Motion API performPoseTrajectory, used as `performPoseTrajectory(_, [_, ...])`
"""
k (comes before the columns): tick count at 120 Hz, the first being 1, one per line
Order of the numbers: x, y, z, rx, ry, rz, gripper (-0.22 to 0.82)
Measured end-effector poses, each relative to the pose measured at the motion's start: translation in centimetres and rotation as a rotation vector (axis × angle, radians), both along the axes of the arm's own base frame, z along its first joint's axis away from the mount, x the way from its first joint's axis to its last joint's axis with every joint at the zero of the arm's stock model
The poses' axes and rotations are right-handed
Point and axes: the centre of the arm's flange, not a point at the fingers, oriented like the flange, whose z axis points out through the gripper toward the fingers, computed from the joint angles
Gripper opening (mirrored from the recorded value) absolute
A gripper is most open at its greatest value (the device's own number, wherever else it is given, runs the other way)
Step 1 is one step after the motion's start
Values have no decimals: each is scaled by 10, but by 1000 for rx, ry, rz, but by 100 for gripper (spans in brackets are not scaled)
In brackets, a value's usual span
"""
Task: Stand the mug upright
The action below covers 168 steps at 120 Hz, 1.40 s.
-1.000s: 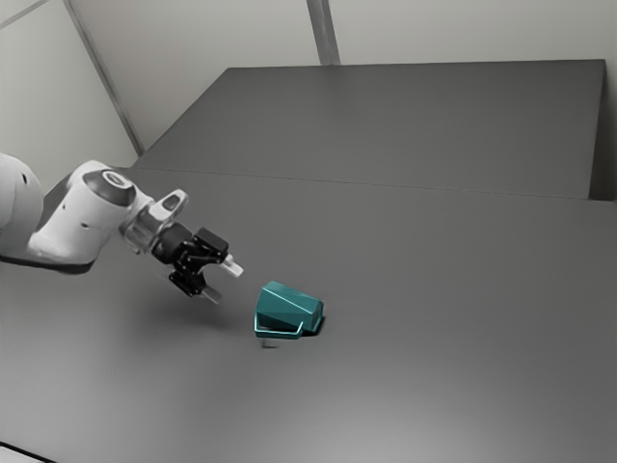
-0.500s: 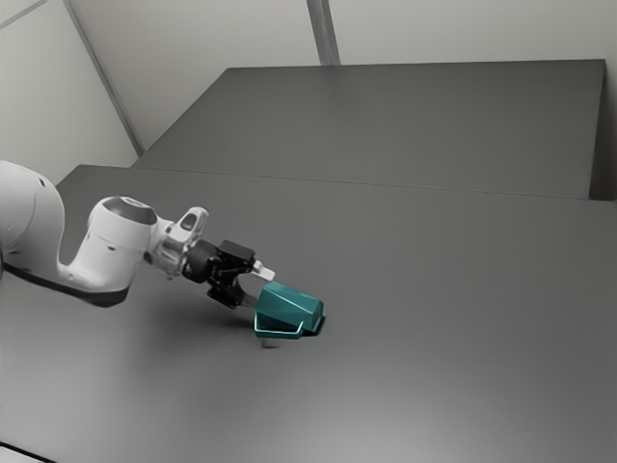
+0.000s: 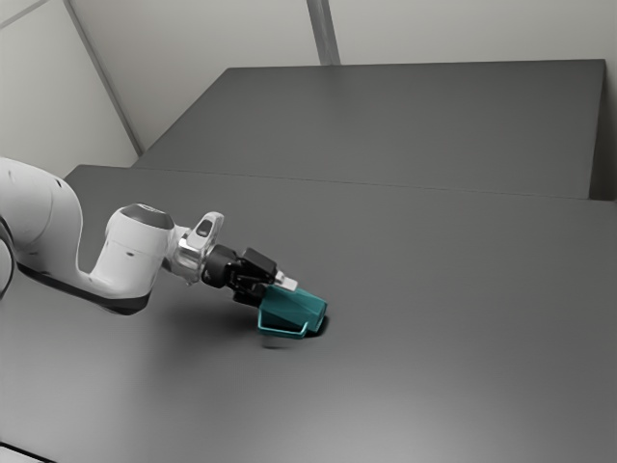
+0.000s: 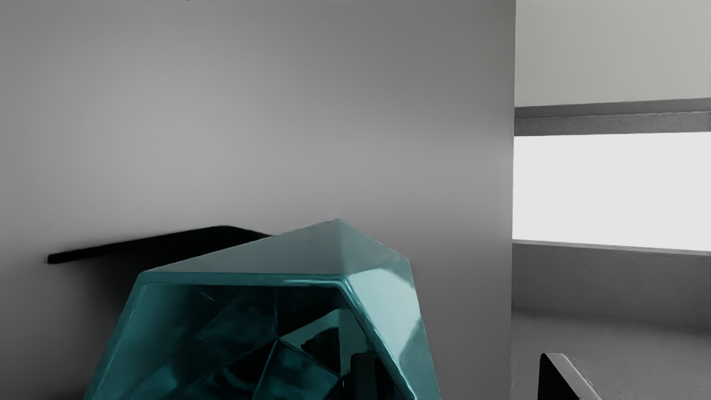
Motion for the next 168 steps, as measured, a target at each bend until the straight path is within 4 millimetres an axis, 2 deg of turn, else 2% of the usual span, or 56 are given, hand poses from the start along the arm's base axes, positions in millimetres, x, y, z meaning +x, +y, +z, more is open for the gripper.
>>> performPoseTrajectory(12, [0, 0, 0, -1, -4, -2, 2])
performPoseTrajectory(26, [0, 0, 1, -2, -7, -3, -8])
performPoseTrajectory(40, [0, -1, 2, -2, -9, -4, -13])
performPoseTrajectory(66, [1, -5, 10, 1, -22, -18, -16])
performPoseTrajectory(73, [4, -7, 22, 5, -47, -25, -16])
performPoseTrajectory(84, [27, -5, 65, 91, -138, -101, -17])
performPoseTrajectory(95, [52, 16, 111, 289, -232, -205, -17])
performPoseTrajectory(102, [60, 35, 123, 439, -254, -261, -17])
performPoseTrajectory(114, [70, 67, 128, 702, -246, -358, -17])
performPoseTrajectory(126, [80, 80, 119, 898, -215, -434, -17])
performPoseTrajectory(138, [87, 85, 104, 1026, -186, -464, -17])
performPoseTrajectory(148, [90, 82, 95, 1094, -167, -464, -18])
performPoseTrajectory(168, [89, 82, 79, 1158, -114, -417, -18])
